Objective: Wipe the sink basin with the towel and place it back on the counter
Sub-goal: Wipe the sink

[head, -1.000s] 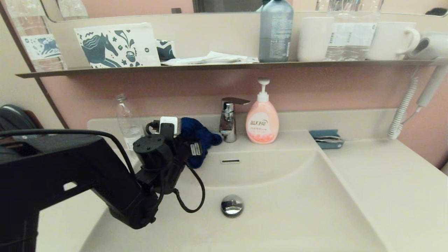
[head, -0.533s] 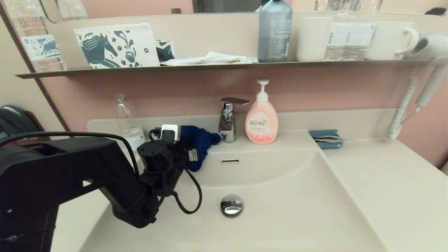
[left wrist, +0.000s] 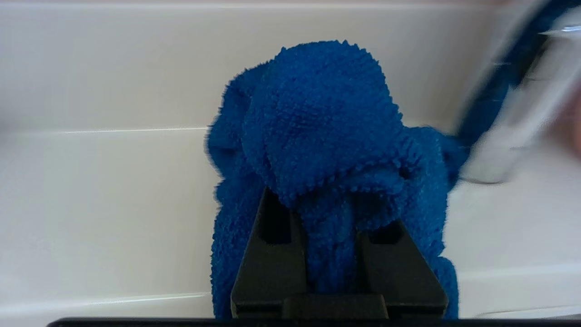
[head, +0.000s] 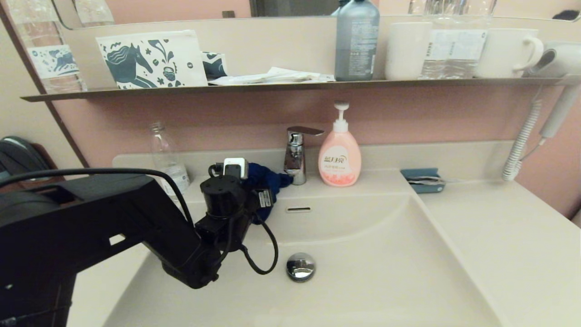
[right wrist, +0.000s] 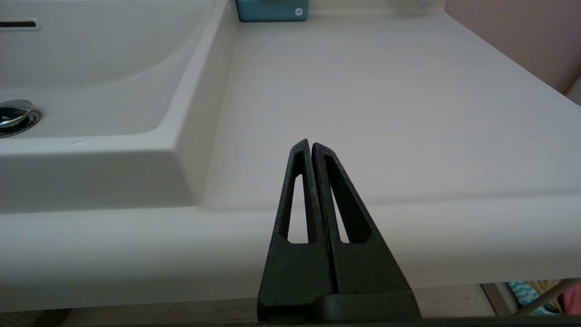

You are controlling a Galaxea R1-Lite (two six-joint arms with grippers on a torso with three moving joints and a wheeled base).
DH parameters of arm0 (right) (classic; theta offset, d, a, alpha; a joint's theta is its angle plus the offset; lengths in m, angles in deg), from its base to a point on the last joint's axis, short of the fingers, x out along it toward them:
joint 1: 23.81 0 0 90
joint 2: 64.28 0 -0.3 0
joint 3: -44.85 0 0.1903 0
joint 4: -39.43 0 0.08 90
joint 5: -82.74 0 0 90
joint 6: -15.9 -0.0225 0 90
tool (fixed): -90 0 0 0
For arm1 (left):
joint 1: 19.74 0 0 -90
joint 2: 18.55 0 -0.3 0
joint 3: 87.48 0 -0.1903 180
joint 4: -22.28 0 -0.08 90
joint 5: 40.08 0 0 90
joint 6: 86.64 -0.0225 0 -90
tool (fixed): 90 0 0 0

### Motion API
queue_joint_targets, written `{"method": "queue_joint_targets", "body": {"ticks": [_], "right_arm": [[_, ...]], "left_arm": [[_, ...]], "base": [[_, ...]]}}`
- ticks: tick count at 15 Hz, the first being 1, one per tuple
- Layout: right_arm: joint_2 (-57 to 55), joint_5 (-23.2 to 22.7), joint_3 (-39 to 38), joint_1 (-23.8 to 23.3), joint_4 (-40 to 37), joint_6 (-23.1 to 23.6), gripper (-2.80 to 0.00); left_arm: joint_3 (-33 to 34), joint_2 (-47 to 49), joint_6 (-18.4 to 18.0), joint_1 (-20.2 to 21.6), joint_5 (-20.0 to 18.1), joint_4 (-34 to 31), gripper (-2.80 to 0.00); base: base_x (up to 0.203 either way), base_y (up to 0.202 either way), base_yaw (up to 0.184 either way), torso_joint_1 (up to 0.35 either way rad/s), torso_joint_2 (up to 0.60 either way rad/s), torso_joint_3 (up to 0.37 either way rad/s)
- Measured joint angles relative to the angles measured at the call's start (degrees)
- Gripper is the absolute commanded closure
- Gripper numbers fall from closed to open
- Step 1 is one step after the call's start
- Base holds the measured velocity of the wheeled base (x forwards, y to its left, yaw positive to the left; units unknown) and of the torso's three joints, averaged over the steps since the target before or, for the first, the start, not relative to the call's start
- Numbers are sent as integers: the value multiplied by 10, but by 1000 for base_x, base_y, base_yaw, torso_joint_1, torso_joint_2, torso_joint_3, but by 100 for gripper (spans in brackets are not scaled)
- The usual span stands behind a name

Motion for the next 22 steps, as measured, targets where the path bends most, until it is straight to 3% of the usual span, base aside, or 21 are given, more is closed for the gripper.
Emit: {"method": "queue_joint_targets", "body": {"ticks": [6, 12, 16, 22], "right_arm": [[0, 0, 0, 0, 0, 0, 0], [0, 0, 0, 0, 0, 0, 0], [0, 0, 0, 0, 0, 0, 0], [0, 0, 0, 0, 0, 0, 0]], "left_arm": [[-102, 21, 14, -41, 32, -83, 0], [-170, 54, 24, -81, 60, -112, 0], [-162, 51, 26, -77, 55, -120, 0], [-90, 20, 43, -33, 27, -124, 0]], "base": [[0, 0, 0, 0, 0, 0], [0, 0, 0, 0, 0, 0], [0, 0, 0, 0, 0, 0], [0, 0, 0, 0, 0, 0]]}}
